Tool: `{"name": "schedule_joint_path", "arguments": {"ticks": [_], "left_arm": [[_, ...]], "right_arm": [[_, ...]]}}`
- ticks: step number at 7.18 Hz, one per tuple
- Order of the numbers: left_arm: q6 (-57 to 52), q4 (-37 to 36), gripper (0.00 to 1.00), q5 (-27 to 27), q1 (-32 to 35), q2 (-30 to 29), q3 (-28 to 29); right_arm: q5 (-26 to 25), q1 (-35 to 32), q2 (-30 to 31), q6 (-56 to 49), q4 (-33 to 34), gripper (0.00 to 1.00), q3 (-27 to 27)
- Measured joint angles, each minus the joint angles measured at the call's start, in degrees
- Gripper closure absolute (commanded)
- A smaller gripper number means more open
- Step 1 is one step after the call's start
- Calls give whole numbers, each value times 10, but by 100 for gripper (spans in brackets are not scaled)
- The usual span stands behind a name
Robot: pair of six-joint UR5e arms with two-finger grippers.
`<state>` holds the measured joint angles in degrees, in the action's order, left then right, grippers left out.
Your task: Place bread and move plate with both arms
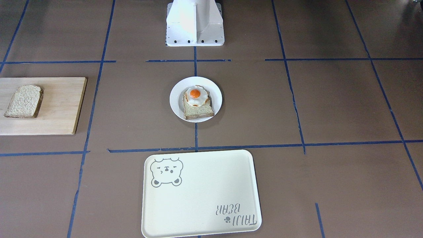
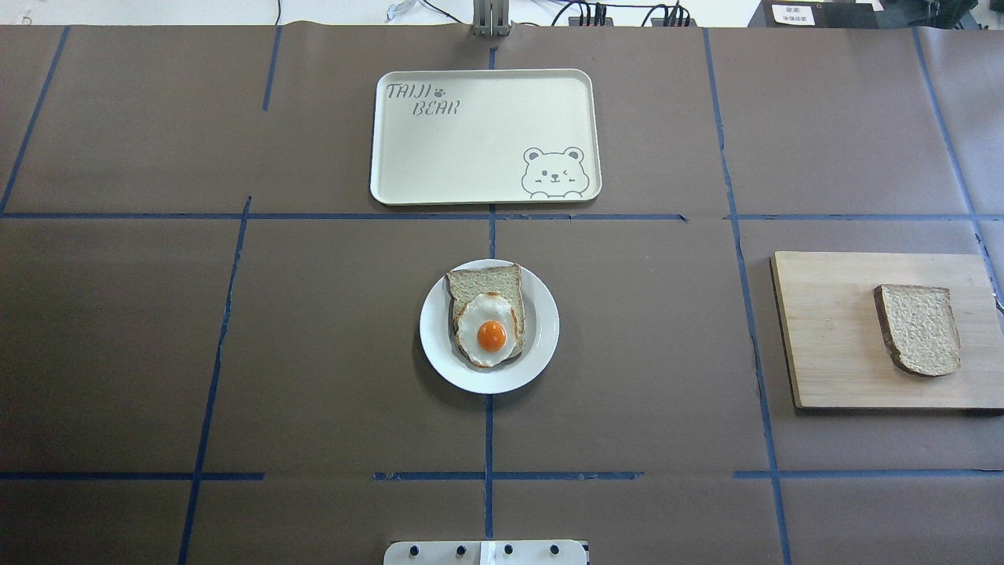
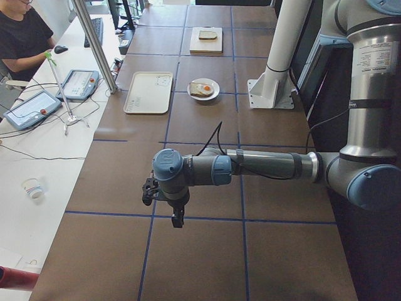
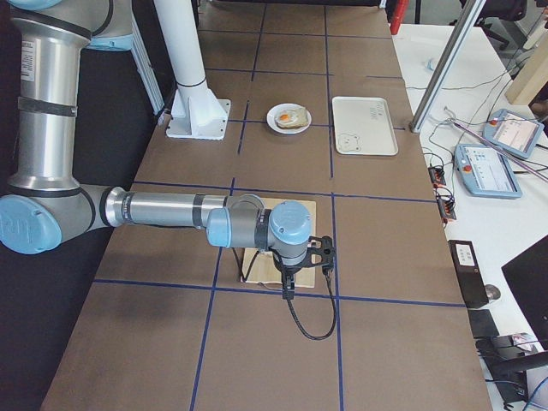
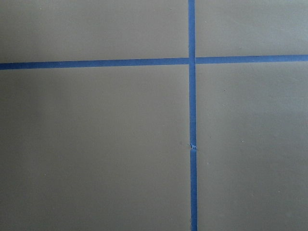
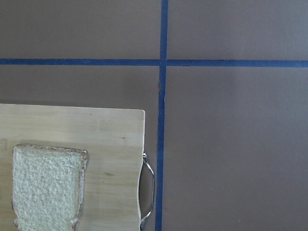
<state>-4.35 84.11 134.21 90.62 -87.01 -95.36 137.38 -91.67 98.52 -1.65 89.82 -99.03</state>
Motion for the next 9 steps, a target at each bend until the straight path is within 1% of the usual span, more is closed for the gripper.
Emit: {"name": "schedule_joint_path", "arguments": {"ticks": [4,9], "left_arm": [[0,1,0,1,0,0,-1],[-2,5,0,2,0,6,-2]], "right_arm": [[1,0,0,1,0,0,-4],[17,2,-7,7,-1,0,-27]]}}
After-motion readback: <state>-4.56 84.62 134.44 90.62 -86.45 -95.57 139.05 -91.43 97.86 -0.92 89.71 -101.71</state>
